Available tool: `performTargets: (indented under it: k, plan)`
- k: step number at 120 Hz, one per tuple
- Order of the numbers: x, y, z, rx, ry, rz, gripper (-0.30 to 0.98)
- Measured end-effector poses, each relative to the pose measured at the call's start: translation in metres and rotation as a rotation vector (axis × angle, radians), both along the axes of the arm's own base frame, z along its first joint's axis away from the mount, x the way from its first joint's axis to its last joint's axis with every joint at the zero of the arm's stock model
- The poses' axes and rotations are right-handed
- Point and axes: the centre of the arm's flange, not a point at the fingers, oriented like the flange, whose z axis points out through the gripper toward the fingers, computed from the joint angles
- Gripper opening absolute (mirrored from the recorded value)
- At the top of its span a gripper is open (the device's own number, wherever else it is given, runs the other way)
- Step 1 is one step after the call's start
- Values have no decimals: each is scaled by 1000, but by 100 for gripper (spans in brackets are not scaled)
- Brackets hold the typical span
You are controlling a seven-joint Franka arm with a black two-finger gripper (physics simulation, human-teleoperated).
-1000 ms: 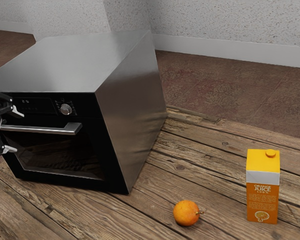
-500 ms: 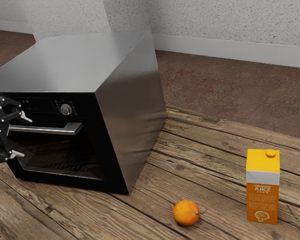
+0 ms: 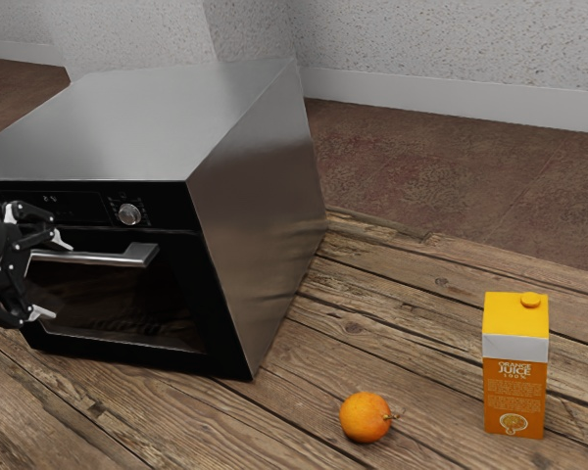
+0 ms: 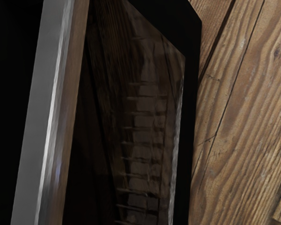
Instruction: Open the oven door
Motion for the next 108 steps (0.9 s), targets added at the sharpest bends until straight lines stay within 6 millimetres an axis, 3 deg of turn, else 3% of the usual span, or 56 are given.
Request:
performTargets:
  k: [33, 45, 64, 77, 90, 92, 96, 98, 100, 104, 106, 108]
  plan:
    - [-45, -4, 6, 24, -36, 61, 65]
    - [-54, -9, -6, 15, -22, 68, 73]
    - [-65, -19, -17, 15, -6, 67, 69]
    - [-134, -26, -18, -8, -111, 126, 69]
    - [-180, -34, -28, -71, -198, 113, 69]
    - [-187, -35, -23, -76, -221, 106, 69]
    - [-201, -45, 13, -42, -283, 79, 68]
    - [-204, -55, 42, -3, -312, 57, 69]
    - [-194, -70, 84, 60, -315, 21, 69]
    - [-144, -113, 171, 196, -271, -80, 69]
    - [-107, -136, 213, 251, -239, -145, 69]
    - [-57, -157, 246, 284, -195, -234, 69]
